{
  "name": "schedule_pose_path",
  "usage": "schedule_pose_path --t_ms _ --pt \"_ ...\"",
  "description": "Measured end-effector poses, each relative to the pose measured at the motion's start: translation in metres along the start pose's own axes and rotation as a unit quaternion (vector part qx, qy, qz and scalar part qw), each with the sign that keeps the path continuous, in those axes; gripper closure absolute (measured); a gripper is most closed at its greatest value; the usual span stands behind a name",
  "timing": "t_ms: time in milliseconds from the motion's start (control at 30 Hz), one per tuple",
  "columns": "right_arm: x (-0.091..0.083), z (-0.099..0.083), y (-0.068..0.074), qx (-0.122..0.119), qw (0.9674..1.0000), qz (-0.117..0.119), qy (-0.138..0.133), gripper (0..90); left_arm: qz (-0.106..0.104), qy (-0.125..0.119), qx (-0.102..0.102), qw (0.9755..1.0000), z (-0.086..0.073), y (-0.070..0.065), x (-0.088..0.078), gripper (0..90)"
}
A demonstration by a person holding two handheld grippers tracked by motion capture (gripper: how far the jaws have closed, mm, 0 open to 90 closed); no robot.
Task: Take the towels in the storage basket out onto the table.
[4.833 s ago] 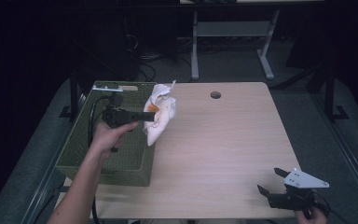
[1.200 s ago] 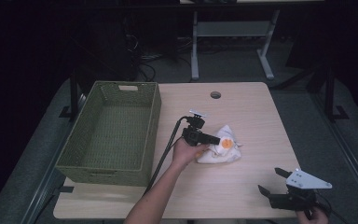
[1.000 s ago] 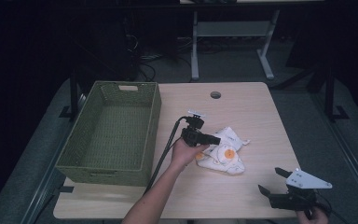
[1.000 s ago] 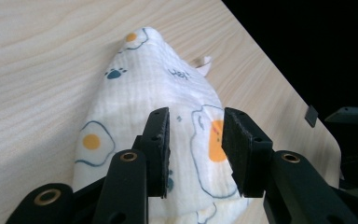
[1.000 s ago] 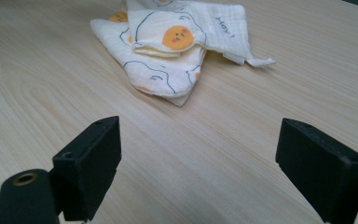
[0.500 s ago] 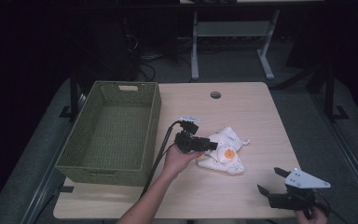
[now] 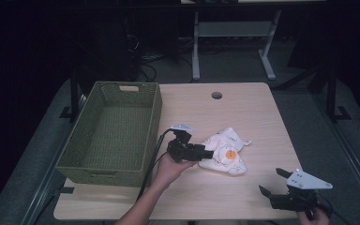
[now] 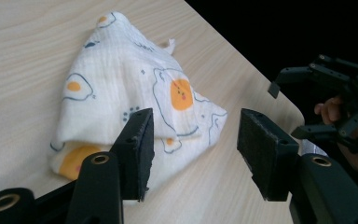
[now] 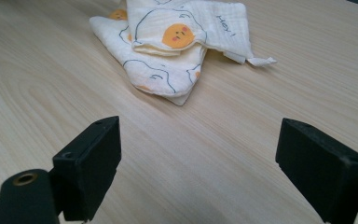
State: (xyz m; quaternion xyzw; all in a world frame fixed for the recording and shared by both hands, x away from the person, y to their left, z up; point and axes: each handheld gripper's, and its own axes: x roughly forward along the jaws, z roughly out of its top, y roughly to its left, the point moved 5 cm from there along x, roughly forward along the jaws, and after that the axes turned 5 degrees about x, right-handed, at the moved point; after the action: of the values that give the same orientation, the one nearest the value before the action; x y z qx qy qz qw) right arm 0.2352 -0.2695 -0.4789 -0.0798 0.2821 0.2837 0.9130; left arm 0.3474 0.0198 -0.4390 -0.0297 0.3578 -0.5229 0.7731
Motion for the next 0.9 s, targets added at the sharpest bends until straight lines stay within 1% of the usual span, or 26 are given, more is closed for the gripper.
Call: schedule_pose_path --t_ms 67,100,233,267,333,400,433,500,533,567,633,700,733,767,867,900 --pt "0.0 0.0 0.0 0.001 1.0 0.0 0.0 13.8 0.0 0.0 0.003 1.0 -0.002 0.0 -0.002 44.9" --pt "0.0 0.0 -0.001 0.0 1.0 -0.001 -0.001 13.8 0.0 -0.004 0.001 1.0 -0.003 -0.001 -0.003 43.0" --pt "-0.001 -0.001 -0.001 0.0 1.0 -0.002 -0.002 13.8 -0.007 -0.013 -0.002 0.9999 -0.007 -0.003 -0.008 41.0" --pt "-0.001 -0.001 -0.001 0.001 1.0 -0.002 -0.001 13.8 -0.008 -0.014 0.006 0.9999 -0.01 -0.005 -0.01 40.8" --pt "-0.001 -0.001 -0.002 0.0 1.0 -0.003 -0.001 13.9 -0.01 -0.014 0.007 0.9998 -0.011 -0.007 -0.011 40.3" --pt "-0.001 -0.001 -0.002 0.003 1.0 -0.004 -0.001 13.8 -0.015 -0.018 0.014 0.9996 -0.014 -0.011 -0.015 39.9" --pt "-0.001 -0.001 -0.002 0.001 1.0 -0.004 -0.001 13.8 -0.017 -0.02 0.013 0.9996 -0.015 -0.013 -0.016 39.6" --pt "-0.001 -0.001 -0.002 0.003 1.0 -0.004 -0.001 13.8 -0.019 -0.02 0.017 0.9995 -0.017 -0.014 -0.017 39.0" --pt "-0.001 -0.001 -0.002 0.003 1.0 -0.004 -0.001 13.8 -0.024 -0.022 0.013 0.9994 -0.018 -0.017 -0.018 39.0" --pt "-0.001 -0.001 -0.002 0.002 1.0 -0.004 -0.001 13.9 -0.03 -0.024 0.015 0.9992 -0.019 -0.018 -0.02 38.4" --pt "-0.001 -0.001 -0.002 0.001 1.0 -0.005 0.001 13.8 -0.023 -0.025 0.019 0.9992 -0.023 -0.019 -0.023 38.4" --pt "-0.001 -0.001 -0.002 0.002 1.0 -0.006 0.001 13.8 -0.025 -0.027 0.019 0.9991 -0.027 -0.019 -0.026 38.2" --pt "-0.001 -0.001 -0.002 0.001 1.0 -0.006 0.0 13.8 -0.024 -0.027 0.017 0.9992 -0.029 -0.019 -0.027 38.2" --pt "-0.001 -0.001 -0.002 0.001 1.0 -0.006 0.001 13.8 -0.02 -0.026 0.02 0.9993 -0.031 -0.018 -0.028 38.1" --pt "0.0 -0.001 -0.001 0.001 1.0 -0.006 0.003 13.8 -0.024 -0.025 0.021 0.9992 -0.038 -0.019 -0.03 37.8" --pt "0.0 -0.001 -0.001 0.001 1.0 -0.006 0.003 13.8 -0.022 -0.024 0.026 0.9992 -0.04 -0.02 -0.03 37.8"
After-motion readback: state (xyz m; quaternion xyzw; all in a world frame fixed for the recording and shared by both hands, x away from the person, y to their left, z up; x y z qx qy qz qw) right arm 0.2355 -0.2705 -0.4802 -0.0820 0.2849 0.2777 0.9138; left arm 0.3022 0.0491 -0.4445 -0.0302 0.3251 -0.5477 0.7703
